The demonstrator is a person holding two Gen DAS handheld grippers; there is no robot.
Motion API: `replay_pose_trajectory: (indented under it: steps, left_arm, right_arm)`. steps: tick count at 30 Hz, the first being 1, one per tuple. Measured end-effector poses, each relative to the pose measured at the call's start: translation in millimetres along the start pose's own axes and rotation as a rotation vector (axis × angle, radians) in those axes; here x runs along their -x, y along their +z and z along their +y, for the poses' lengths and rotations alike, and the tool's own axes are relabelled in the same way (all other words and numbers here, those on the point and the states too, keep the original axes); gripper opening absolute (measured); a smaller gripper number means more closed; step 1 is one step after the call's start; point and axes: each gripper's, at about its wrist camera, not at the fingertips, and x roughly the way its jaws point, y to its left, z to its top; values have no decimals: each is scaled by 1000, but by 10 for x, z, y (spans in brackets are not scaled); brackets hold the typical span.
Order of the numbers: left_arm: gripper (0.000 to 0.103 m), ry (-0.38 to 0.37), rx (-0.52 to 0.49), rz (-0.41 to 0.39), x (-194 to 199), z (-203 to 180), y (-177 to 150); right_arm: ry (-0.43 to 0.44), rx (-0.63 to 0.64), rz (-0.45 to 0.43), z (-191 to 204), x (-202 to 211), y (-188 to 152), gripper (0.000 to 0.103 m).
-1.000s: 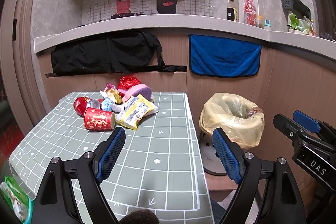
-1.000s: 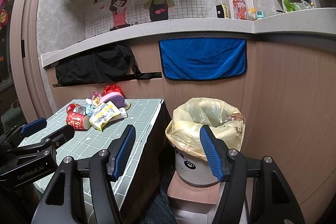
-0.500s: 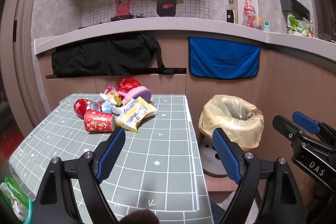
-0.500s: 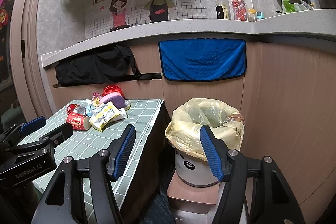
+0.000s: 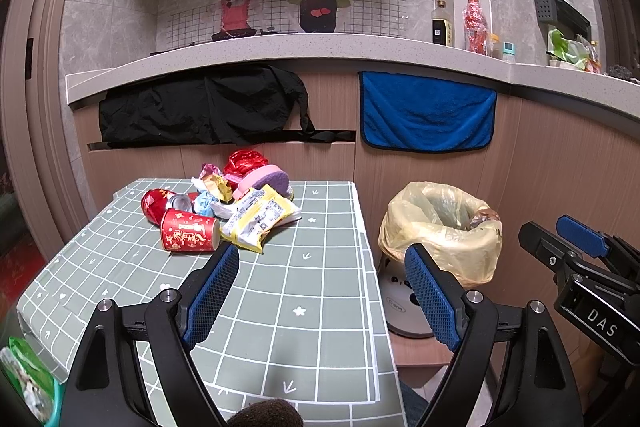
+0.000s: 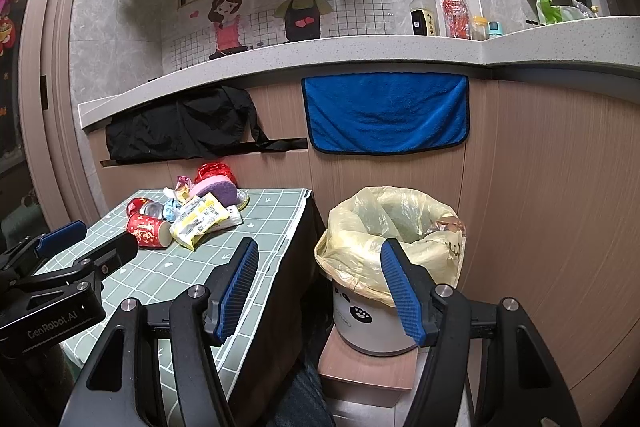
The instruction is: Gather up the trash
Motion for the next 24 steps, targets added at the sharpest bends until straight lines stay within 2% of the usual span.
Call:
replay_pose_trajectory:
  steps: [14,24]
  left_arm:
    - [85,-2,10,8,-13,27,24]
    - [85,7,29,39,-336,284,157]
  right_arm:
    - [2,1,17,29,-39,-31,61]
    - [7,8,57,45,-354,88,61]
